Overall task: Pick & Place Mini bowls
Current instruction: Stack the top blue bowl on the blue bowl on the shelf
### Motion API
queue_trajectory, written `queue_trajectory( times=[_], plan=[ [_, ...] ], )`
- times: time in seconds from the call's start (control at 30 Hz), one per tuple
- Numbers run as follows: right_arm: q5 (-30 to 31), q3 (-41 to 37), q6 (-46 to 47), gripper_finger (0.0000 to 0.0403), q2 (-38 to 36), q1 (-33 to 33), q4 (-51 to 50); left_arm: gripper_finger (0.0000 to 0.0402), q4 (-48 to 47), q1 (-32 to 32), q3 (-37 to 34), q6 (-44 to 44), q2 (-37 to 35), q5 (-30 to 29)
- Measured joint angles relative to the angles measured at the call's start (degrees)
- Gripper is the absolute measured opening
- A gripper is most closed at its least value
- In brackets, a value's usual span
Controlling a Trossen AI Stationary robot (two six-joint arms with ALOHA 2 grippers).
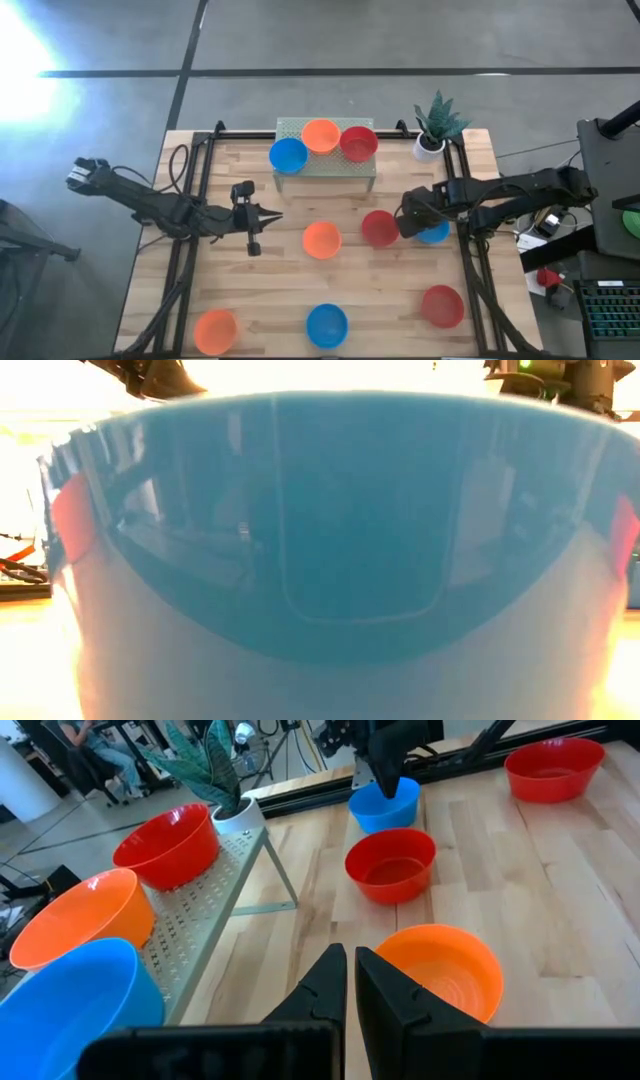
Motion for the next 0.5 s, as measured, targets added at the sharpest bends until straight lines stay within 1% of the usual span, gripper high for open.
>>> queue_trajectory(
  times=[0.13,0.5],
  plan=[
    [0.0,-2.3,0.0,0.0063,0.0,0.0,4.8,0.0020,0.0,0.0,0.0,0.1,0.0,0.0],
    [-0.1,-4.5,1.4,0.0063,0.0,0.0,5.0,0.0020,-0.1,0.0,0.0,0.1,0.0,0.0]
  ],
)
